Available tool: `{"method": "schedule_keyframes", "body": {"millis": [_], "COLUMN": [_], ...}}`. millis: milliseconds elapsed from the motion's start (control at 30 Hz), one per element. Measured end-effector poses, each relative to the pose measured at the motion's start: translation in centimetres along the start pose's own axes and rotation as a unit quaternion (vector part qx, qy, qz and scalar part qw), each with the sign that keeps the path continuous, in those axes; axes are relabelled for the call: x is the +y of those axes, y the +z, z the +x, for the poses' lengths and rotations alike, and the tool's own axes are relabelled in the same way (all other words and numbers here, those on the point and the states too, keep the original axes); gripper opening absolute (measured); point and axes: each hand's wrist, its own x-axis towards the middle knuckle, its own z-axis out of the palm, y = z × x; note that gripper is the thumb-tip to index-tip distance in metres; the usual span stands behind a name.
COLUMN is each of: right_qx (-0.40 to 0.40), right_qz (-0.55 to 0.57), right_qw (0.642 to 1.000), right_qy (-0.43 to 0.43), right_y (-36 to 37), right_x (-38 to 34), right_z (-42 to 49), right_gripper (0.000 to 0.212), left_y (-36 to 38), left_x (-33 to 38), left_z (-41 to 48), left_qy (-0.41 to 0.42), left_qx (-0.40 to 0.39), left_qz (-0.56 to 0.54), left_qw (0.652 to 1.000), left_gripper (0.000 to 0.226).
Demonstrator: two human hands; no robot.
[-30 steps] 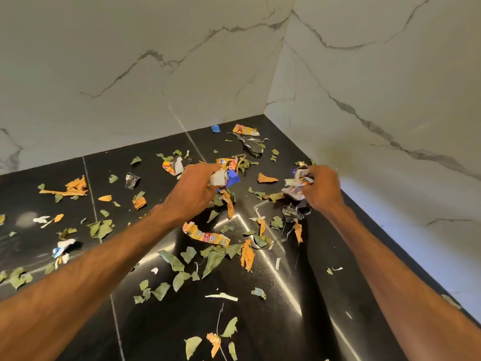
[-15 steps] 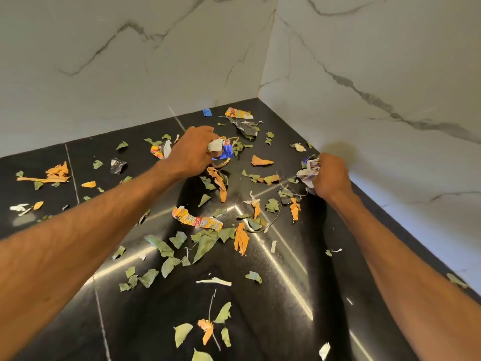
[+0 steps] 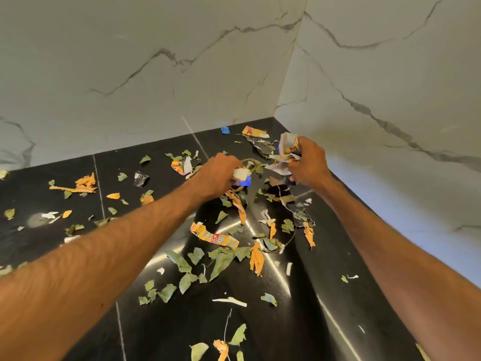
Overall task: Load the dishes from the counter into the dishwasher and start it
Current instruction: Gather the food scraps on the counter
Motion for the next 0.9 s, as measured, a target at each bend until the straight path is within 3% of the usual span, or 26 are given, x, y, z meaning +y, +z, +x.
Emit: {"method": "schedule_keyframes", "body": {"millis": [200, 333, 433, 567, 900], "right_qx": [-0.121, -0.167, -0.131, -0.056, -0.013], "right_qz": [-0.155, -0.164, -0.142, -0.120, -0.073], "right_qw": [0.980, 0.972, 0.981, 0.991, 0.995], "right_qy": [-0.019, 0.022, 0.028, 0.028, 0.061], "right_y": [4.1, 5.9, 6.2, 6.4, 6.5], "right_x": [-2.4, -3.0, -2.6, 0.1, 2.0], "right_z": [6.5, 7.8, 7.7, 6.0, 3.6], "right_gripper": [0.050, 0.058, 0.058, 0.027, 0.032], "left_y": [-2.1, -3.5, -3.8, -3.6, -0.3], "left_x": [-2.5, -4.1, -4.6, -4.1, -1.8], "left_z": [-1.0, -0.9, 0.0, 2.2, 10.3], "left_qy": [0.031, 0.048, 0.037, 0.033, 0.009], "left_qx": [0.067, 0.061, 0.086, 0.105, 0.093], "left_qz": [-0.039, -0.044, -0.063, -0.046, -0.032], "left_qw": [0.997, 0.996, 0.994, 0.993, 0.995], "left_gripper": [0.016, 0.019, 0.022, 0.013, 0.018]}}
